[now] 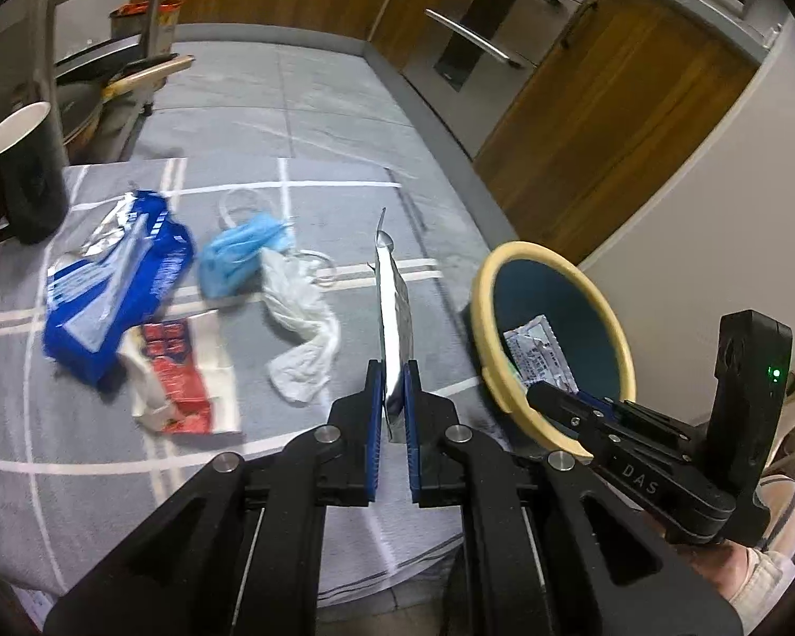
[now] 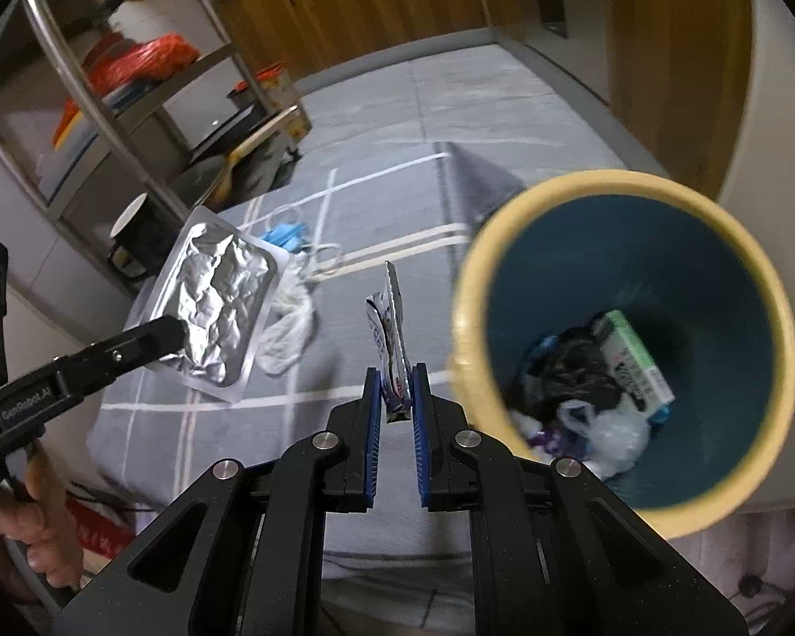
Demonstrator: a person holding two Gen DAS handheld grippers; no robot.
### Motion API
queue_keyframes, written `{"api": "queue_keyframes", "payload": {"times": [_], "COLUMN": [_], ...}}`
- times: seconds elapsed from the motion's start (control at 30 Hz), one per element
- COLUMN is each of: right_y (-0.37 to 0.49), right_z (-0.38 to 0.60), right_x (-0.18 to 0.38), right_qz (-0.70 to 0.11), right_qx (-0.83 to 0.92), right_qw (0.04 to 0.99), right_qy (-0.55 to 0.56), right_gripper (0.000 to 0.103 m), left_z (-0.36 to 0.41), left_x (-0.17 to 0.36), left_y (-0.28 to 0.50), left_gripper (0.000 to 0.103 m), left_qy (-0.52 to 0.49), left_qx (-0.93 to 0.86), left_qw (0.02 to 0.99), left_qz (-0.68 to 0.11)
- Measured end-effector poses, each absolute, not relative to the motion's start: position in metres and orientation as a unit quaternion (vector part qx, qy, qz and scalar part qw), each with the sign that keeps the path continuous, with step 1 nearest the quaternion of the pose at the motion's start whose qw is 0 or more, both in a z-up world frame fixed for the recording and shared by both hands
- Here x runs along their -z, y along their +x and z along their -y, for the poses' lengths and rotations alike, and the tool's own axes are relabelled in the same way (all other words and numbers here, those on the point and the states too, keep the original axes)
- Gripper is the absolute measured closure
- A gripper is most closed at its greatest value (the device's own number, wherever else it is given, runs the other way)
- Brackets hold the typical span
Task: Collect trash
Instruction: 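Carry foil strip and blister pack over the bin and open both tools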
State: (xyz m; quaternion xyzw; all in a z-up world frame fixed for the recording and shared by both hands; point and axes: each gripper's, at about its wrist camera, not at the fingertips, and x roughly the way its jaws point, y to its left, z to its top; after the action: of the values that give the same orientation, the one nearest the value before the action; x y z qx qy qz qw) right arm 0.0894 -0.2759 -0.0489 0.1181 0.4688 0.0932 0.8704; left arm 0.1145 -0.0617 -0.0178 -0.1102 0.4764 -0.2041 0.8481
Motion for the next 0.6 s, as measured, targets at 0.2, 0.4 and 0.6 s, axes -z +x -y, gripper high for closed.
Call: {"api": "queue_keyframes", "payload": {"times": [0.2,0.4,0.6], "right_y": [0.080,0.070,0.062], "right_z": [0.312,0.340,0.361], "right_x": [0.046,0.045,0.052], "right_qz": [-0.462,-0.457,-0.465], "right_qx": [-0.061,-0.032,-0.005], "right_qw": [0.875,0.876,0.871], "right_qy": [0.135,0.149,0.155], "right_gripper": [0.090,0.090,0.090], "left_z": [0.097,0.130,0.164], "left_x": [0.013,0.011,0.012], "left_y": [0.114,0.114,0.114], "left_gripper": [0.096,0.096,0.096], "left_qy": [-0.099,-0.091,-0.081], "left_qx": [0.237,0.266,0.296], "left_qw": [0.842,0.834,0.826], "left_qz": [-0.475,-0.474,-0.473]}}
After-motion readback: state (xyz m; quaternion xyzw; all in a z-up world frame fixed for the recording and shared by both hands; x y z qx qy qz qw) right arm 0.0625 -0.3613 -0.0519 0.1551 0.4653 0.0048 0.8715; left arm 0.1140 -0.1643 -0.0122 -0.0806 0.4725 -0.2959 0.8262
